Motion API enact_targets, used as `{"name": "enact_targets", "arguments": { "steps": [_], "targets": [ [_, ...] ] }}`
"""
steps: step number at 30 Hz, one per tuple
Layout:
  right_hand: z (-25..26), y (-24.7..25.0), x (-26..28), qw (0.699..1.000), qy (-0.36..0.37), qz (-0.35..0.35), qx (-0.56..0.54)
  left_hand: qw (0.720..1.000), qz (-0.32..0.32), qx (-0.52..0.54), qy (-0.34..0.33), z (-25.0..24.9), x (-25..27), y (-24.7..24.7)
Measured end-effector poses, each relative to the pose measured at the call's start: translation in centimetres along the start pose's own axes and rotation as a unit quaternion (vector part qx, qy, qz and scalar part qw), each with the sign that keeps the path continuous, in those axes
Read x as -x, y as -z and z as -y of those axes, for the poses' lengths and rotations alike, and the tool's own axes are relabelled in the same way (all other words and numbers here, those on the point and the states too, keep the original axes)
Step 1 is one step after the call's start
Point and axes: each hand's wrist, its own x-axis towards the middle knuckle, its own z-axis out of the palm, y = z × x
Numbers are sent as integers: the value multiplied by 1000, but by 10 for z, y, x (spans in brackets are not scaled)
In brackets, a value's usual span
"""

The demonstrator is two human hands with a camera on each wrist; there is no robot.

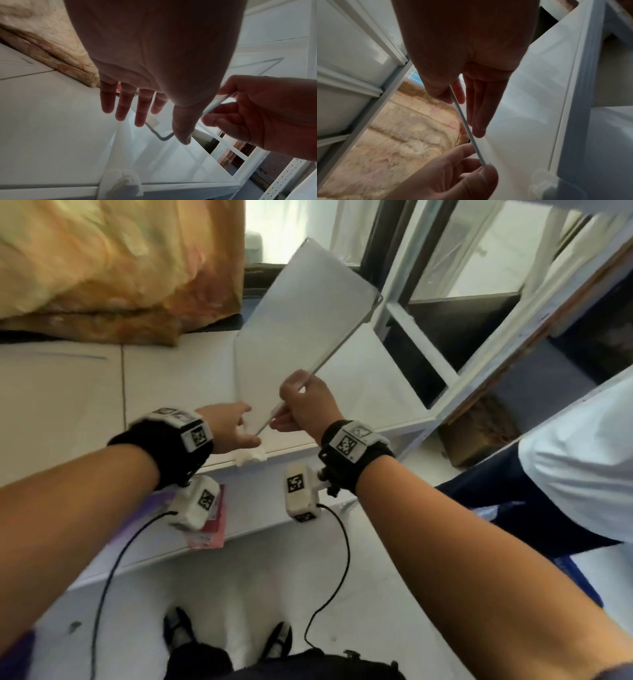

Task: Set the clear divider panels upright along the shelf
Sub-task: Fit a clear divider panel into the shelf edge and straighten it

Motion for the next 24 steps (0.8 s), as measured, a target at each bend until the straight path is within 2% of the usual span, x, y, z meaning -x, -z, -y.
{"name": "enact_targets", "arguments": {
  "steps": [3,6,9,12,15,19,24],
  "targets": [
    [5,0,-10,997,5,24,67,1000,17,-6,-9,0,-4,-2],
    [12,-7,-15,982,20,53,182,1000,17,2,-4,5,-5,-1],
    [11,-15,-14,975,31,57,212,1000,8,9,-7,11,-5,-6],
    [5,-24,-13,951,50,73,296,1000,8,6,-6,19,-4,-19],
    [-2,-33,-12,961,40,60,268,1000,21,-11,-10,26,-3,-33],
    [-8,-38,-12,968,40,56,241,1000,-6,-27,-6,31,-3,-47],
    [-13,-40,-14,959,58,55,273,999,-37,-37,-11,32,-2,-64]
  ]
}}
